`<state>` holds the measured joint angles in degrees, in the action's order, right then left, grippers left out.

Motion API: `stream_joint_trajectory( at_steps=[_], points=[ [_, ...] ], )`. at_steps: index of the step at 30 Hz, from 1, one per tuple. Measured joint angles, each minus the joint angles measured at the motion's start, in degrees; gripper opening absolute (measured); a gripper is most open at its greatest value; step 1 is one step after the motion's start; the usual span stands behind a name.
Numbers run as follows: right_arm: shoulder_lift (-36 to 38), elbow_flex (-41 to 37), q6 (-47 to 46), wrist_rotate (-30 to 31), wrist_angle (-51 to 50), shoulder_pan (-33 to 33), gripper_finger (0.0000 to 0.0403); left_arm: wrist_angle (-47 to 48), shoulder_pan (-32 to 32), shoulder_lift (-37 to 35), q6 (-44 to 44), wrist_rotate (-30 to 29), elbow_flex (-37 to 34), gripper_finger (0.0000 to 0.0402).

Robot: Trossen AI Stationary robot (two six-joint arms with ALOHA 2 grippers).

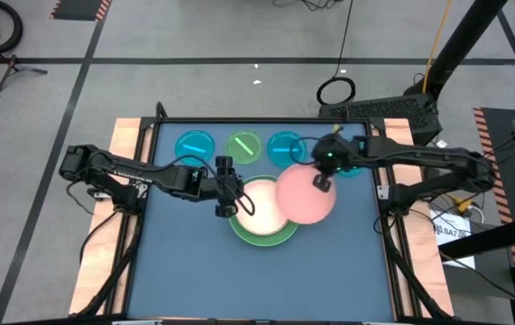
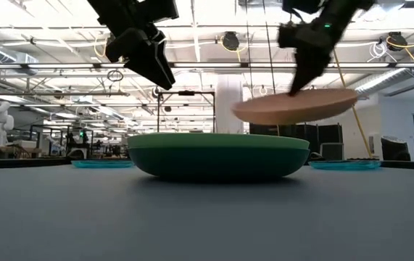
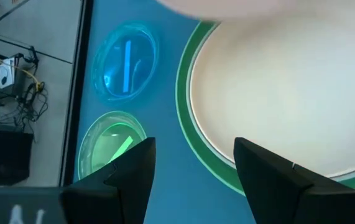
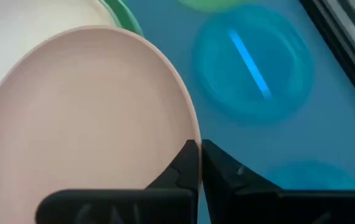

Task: Stack plastic plates
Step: Remove the orange plate from the stacked plates

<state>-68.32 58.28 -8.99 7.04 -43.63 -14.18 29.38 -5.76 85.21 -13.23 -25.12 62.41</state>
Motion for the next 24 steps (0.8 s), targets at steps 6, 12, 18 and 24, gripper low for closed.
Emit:
stream_joint_trajectory(
  at_steps=[6, 12, 18, 24],
  points=[
    [5.7, -3.8, -5.7, 3.7, -7.9, -0.5, 0.0001, 0.7, 0.0, 0.0, 0.3, 0.0, 0.0, 0.0223],
    [14.3, -14.9, -9.8, 3.6, -6.6, -1.4, 0.0, 0.5, 0.0, 0.0, 0.2, 0.0, 0.0, 0.0223],
    [21.7, -23.5, -14.0, 3.4, -4.7, -2.0, 0.0, 0.4, 0.0, 0.0, 0.2, 0.0, 0.0, 0.0223],
    [22.5, -23.3, -17.6, 3.5, -3.3, -2.0, 0.0003, 0.4, 0.0, 0.0, 0.3, 0.0, 0.0, 0.0223]
  ],
)
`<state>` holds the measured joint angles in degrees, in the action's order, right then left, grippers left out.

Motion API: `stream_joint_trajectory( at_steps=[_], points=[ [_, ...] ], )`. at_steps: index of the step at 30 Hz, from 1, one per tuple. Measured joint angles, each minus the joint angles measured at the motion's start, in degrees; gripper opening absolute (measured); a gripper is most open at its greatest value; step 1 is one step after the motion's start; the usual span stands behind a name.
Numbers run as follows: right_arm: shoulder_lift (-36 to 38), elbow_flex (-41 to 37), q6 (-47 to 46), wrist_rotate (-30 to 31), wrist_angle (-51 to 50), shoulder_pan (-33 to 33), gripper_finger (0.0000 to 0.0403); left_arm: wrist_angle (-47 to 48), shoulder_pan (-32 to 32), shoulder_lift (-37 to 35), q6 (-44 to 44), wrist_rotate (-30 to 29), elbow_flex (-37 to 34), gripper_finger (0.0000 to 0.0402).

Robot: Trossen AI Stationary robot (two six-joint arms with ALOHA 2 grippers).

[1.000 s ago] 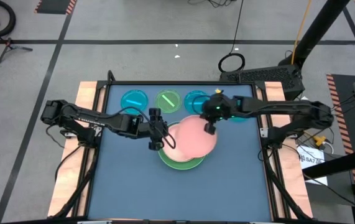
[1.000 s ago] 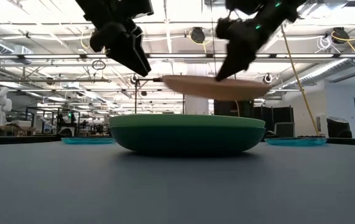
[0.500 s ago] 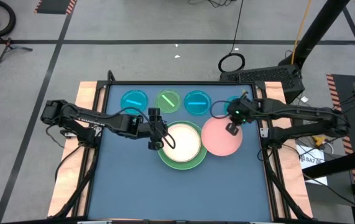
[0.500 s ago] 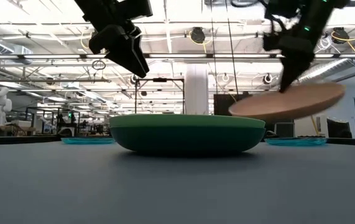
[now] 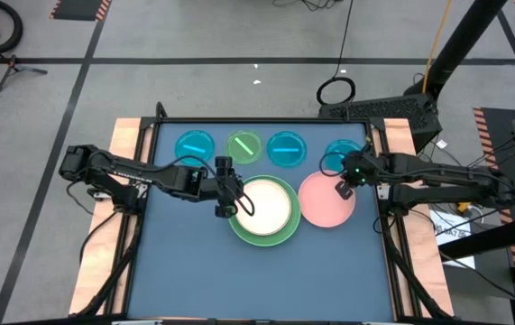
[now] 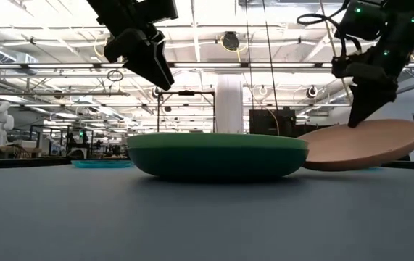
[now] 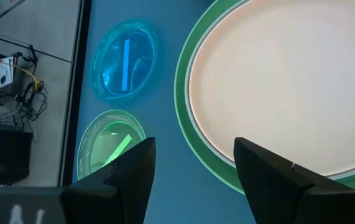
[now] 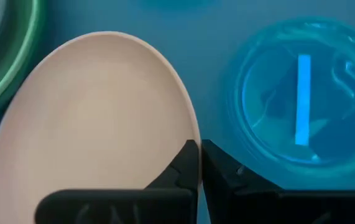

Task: Stack plastic plates
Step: Remove the orange plate from the stacked plates, then remove the light orange plate from the stacked plates

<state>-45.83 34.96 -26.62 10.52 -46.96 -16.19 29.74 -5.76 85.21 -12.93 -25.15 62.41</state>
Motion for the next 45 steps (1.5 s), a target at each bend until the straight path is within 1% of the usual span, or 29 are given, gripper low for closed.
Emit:
stream_joint_trajectory(
  at_steps=[10, 13, 17, 23, 26, 31, 40, 45],
  points=[
    [-3.3, 0.0, -2.7, 0.2, -0.5, 0.0, 0.0008, 0.0, 0.0, 0.0, 0.2, 0.0, 0.0, 0.0223],
    [-4.6, 0.0, -3.6, 1.5, -0.6, 0.0, 0.0012, 0.0, 0.0, 0.0, 0.2, 0.0, 0.0, 0.0223],
    [-5.9, 0.0, -4.1, 3.1, -0.6, 0.0, 0.003, 0.0, 0.0, 0.0, 0.2, 0.0, 0.0, 0.0223],
    [-6.2, 0.0, -4.1, 3.3, -0.6, 0.0, 0.0061, 0.0, 0.0, 0.0, 0.4, 0.0, 0.0, 0.0223],
    [-6.2, 0.0, -4.1, 4.5, -0.6, 0.0, 0.0075, 0.0, 0.0, 0.0, 0.4, 0.0, 0.0, 0.0223],
    [-6.2, 0.0, -3.8, 4.5, 0.8, 0.0, 0.0092, 0.0, 0.0, 0.0, 0.4, 0.0, 0.0, 0.0223],
    [-6.3, 0.0, -3.8, 4.2, 5.8, 0.0, 0.0098, 0.0, 0.0, 0.0, 0.3, 0.0, 0.0, 0.0223],
    [-6.4, 0.0, -3.8, 2.7, 7.1, 0.0, 0.0098, 0.0, 0.0, 0.0, 0.3, 0.0, 0.0, 0.0223]
  ],
)
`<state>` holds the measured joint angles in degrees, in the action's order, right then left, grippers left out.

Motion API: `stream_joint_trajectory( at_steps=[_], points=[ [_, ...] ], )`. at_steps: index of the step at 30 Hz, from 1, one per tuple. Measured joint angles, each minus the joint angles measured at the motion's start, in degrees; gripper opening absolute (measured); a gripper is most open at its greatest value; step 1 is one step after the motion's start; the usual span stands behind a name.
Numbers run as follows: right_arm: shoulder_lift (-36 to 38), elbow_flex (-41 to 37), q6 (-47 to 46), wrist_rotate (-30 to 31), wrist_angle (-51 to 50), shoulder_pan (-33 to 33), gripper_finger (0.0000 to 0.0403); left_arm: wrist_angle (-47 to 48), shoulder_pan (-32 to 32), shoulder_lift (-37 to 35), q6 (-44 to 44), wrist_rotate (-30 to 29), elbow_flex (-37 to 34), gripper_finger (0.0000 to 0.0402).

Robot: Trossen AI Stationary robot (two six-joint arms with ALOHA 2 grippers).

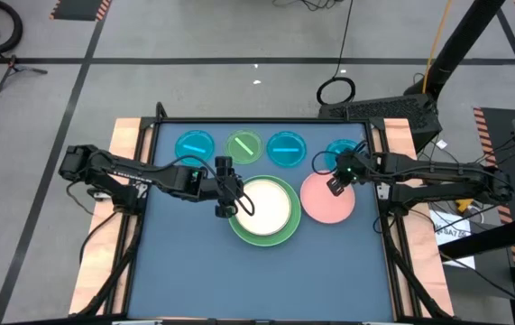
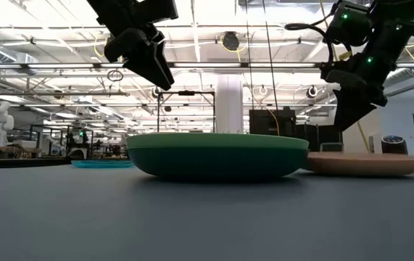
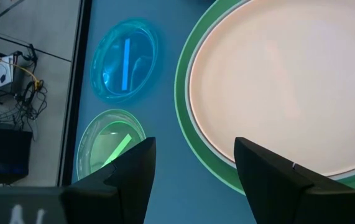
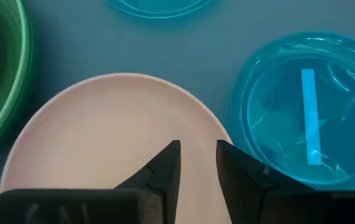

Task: Stack plastic plates
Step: Remove the light orange plate from the stacked plates

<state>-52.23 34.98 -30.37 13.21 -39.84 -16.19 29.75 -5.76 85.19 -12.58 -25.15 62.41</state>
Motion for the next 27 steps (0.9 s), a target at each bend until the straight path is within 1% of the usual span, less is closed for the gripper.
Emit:
stream_joint_trajectory(
  at_steps=[3, 7, 14, 15, 19, 23, 27],
  points=[
    [-0.3, 0.0, 0.0, -0.5, 2.6, 0.0, 0.0098, 0.0, 0.0, 0.0, 0.0, 0.0, 0.0, 0.0223],
    [-1.9, 0.0, 0.9, -4.0, 7.3, 0.1, 0.0098, 0.0, 0.0, 0.0, 0.0, 0.0, 0.0, 0.0223],
    [-7.5, 0.0, 2.5, -8.0, 12.4, 0.2, 0.0098, 0.5, 0.0, 0.0, 0.0, 0.0, 0.0, 0.0223],
    [-8.4, 0.0, 2.7, -8.9, 12.7, 0.2, 0.0098, 1.2, 0.0, 0.0, 0.0, 0.0, 0.0, 0.0223],
    [-11.1, 0.5, 3.6, -9.1, 12.0, 0.2, 0.0098, 4.1, 0.0, 0.0, 1.0, -1.0, 0.0, 0.0223],
    [-13.1, 2.4, 4.4, -10.5, 11.6, 0.2, 0.0098, 7.8, 0.0, 0.0, 2.8, -1.4, 0.0, 0.0223],
    [-14.7, 4.9, 5.7, -10.5, 11.6, 0.5, 0.0098, 9.6, 0.0, 0.0, 4.3, -1.9, 0.0, 0.0223]
  ],
)
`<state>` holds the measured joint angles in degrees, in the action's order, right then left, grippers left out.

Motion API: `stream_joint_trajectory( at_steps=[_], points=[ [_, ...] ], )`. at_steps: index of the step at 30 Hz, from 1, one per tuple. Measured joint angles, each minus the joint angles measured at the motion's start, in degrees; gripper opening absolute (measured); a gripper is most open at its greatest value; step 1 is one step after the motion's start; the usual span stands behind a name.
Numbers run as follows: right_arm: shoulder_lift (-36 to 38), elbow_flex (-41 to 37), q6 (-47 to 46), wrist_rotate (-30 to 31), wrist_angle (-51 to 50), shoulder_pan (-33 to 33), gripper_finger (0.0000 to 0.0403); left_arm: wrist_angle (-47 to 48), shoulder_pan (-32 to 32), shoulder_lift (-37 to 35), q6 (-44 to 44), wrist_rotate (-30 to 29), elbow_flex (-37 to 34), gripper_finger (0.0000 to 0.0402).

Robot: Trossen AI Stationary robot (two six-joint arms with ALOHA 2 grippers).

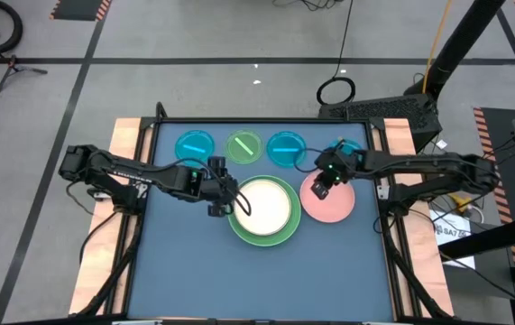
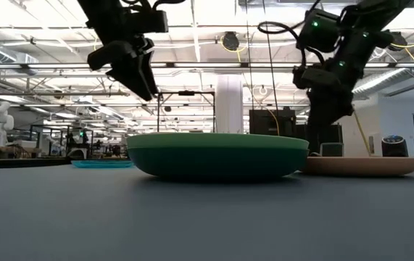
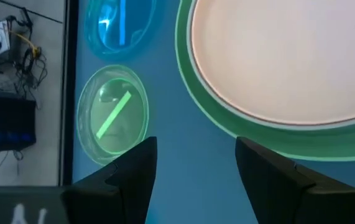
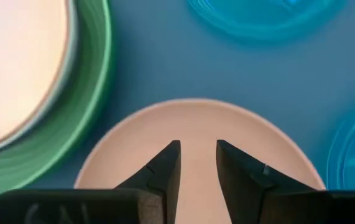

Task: Stack plastic plates
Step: Remove the light orange plate from the stacked plates

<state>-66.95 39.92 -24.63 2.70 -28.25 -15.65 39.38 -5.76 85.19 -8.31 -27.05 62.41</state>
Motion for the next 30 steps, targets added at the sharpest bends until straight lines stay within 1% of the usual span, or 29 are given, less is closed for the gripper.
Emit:
stream_joint_trajectory(
  at_steps=[6, 13, 17, 20, 22, 26, 30],
  points=[
    [-3.4, 3.9, 3.3, 0.2, 3.2, 2.2, 0.0098, 2.7, 0.0, -0.1, 1.6, -0.5, 0.0, 0.0223],
    [-10.8, 9.5, 7.9, 0.3, 8.0, 5.5, 0.0098, 8.0, -0.3, -3.1, 7.5, -5.1, -0.1, 0.0223],
    [-15.7, 13.3, 12.2, 0.4, 10.8, 7.2, 0.0098, 6.6, -1.9, -7.6, 8.0, -7.9, -3.7, 0.0223],
    [-19.5, 16.5, 15.4, 0.4, 11.1, 8.3, 0.0098, 3.6, -2.6, -11.8, 7.7, -10.8, -7.1, 0.0223],
    [-21.9, 18.5, 17.1, 0.4, 11.6, 8.6, 0.0098, 3.3, -2.6, -14.8, 8.0, -12.7, -8.5, 0.0223],
    [-26.8, 21.7, 20.7, 0.7, 14.1, 8.8, 0.0098, 2.6, -2.6, -19.0, 10.3, -15.6, -8.9, 0.0223],
    [-31.1, 24.6, 22.4, 4.6, 13.7, 8.8, 0.0098, 2.5, -2.7, -21.0, 11.9, -15.9, -8.9, 0.0223]
  ],
)
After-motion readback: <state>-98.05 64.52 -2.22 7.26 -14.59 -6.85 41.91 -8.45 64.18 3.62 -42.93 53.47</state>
